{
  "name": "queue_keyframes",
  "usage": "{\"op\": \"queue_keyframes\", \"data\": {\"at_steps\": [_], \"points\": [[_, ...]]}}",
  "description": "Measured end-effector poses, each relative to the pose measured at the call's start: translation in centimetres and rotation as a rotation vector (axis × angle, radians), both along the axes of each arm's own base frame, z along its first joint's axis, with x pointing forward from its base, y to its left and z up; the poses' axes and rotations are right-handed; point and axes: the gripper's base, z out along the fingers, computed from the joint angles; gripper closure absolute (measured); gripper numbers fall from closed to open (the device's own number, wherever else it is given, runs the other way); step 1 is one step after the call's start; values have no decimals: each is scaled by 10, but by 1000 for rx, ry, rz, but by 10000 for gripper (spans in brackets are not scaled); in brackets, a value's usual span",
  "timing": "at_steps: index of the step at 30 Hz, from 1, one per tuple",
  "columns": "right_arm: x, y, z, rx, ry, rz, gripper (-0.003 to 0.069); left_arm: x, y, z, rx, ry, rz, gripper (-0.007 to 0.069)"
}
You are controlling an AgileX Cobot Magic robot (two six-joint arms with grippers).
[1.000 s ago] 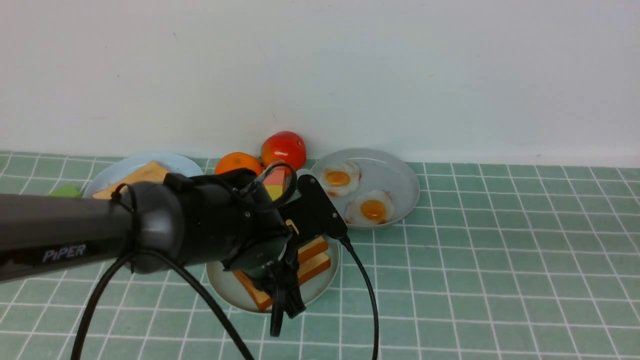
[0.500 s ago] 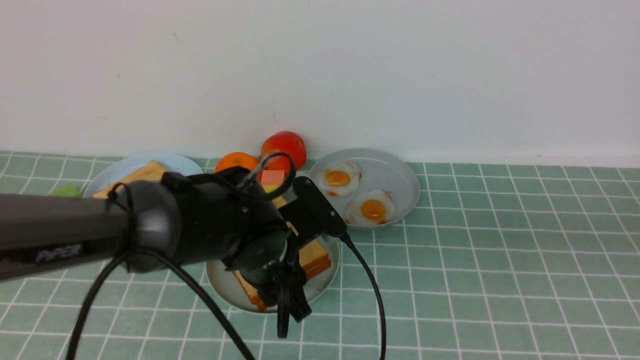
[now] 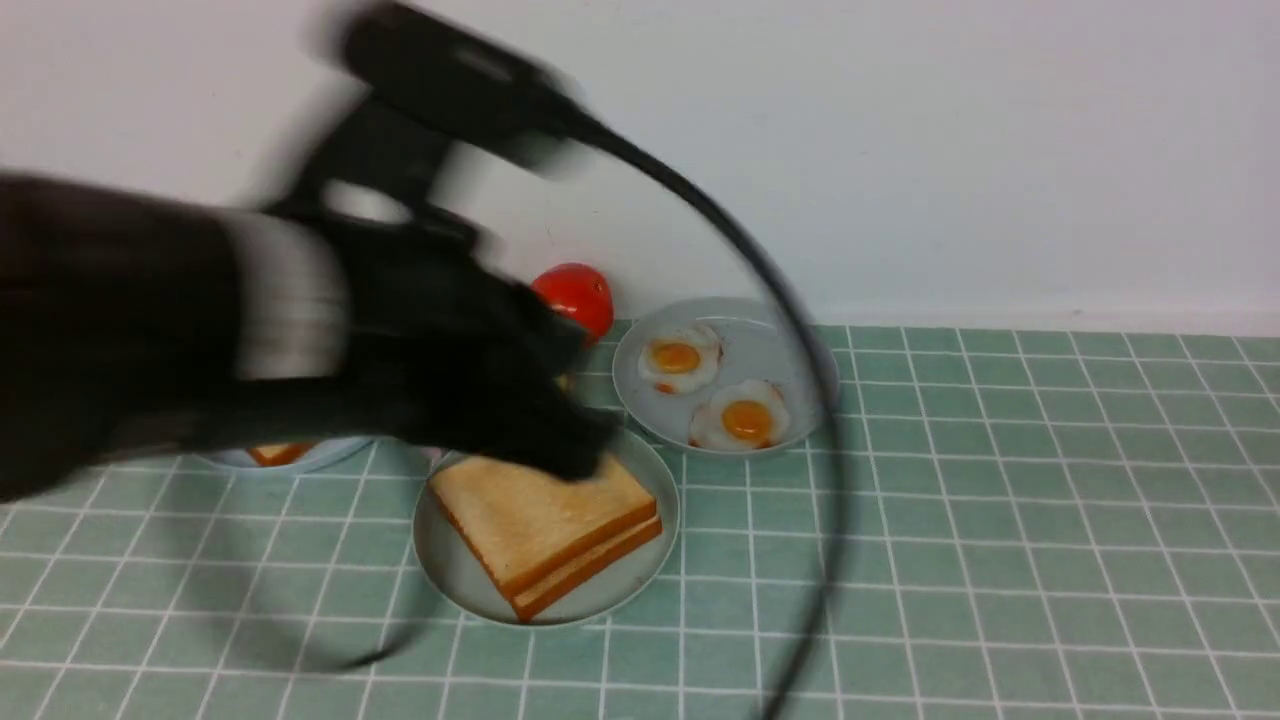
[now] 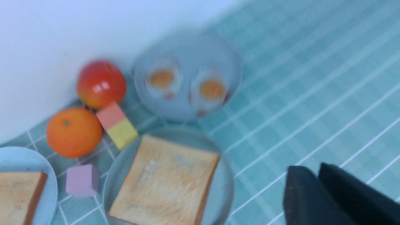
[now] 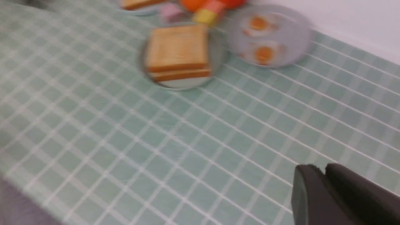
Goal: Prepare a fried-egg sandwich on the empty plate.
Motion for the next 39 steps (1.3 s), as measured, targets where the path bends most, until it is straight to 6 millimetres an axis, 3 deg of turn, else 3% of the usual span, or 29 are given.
{"op": "queue_keyframes", "data": {"at_steps": [4,7,12,15,23,31,33,39], "points": [[-5,-7,-8,6,11,-73,571,-33,32,-9,-108,-51,-8,638],[-18,-15,-30,46,40,-150,582,-65,62,-42,-222,-104,-36,638],[-36,-24,-67,119,41,-209,638,-94,84,-90,-367,-206,-102,638],[-43,-26,-84,174,27,-236,662,-103,90,-107,-446,-232,-126,638],[-20,-19,-127,333,-40,-300,663,-105,90,-136,-438,-186,-128,638],[8,-10,-159,431,-207,-294,658,-103,92,-145,-378,-132,-97,638],[14,-9,-176,446,-228,-295,656,-103,93,-147,-354,-111,-85,638],[18,-7,-210,411,-169,-308,652,-103,93,-149,-344,-102,-80,638]]}}
